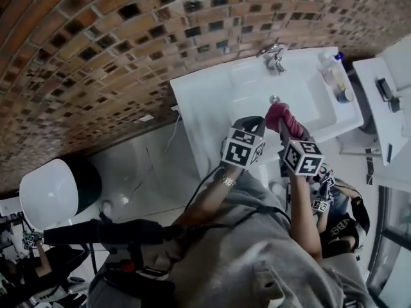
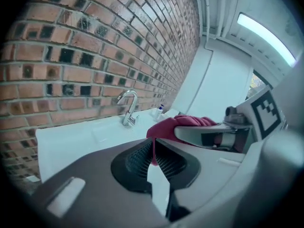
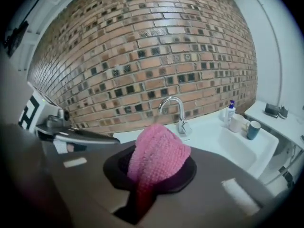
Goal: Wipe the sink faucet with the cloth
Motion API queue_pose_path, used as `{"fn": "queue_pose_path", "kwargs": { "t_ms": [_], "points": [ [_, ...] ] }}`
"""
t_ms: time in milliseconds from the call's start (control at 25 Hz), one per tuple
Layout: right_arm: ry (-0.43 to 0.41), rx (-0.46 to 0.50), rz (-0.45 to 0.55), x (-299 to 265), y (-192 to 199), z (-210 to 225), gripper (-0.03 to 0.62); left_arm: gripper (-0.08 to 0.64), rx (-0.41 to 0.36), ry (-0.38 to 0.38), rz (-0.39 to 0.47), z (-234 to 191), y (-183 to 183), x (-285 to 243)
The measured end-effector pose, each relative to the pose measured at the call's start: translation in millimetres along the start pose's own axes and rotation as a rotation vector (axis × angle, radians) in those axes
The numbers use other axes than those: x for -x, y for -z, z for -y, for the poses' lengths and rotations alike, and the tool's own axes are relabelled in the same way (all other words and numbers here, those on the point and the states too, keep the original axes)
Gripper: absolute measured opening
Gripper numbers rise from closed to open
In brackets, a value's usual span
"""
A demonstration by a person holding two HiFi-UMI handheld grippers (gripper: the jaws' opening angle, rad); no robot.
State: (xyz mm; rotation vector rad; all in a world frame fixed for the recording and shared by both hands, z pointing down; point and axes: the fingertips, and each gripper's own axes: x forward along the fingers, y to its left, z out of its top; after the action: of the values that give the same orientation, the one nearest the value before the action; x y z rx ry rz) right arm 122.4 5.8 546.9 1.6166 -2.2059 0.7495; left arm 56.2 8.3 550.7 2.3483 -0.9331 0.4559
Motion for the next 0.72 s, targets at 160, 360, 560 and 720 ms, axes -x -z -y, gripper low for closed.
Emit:
{"fn": "queue_pose_path", "kwargs": {
  "t_ms": [160, 360, 560, 720],
  "points": [
    [-0.038, -0.006, 0.053, 43, 6, -17, 0.037, 0.028, -0.03, -0.008, -0.003, 24, 17, 15],
    [-0.121, -0.005, 0.139, 98, 17, -42, 0.037, 0.028, -0.044, -0.074, 0.028, 49, 42, 52],
    [-0.195, -0.033, 0.181, 162, 62, -76, 0.037, 0.029, -0.047, -0.082, 0.003, 101, 111, 105],
    [-0.254, -0.056, 0.162, 190, 94, -99, 0.037, 0.038, -0.07, -0.114, -0.031, 121, 149, 140]
  ]
}}
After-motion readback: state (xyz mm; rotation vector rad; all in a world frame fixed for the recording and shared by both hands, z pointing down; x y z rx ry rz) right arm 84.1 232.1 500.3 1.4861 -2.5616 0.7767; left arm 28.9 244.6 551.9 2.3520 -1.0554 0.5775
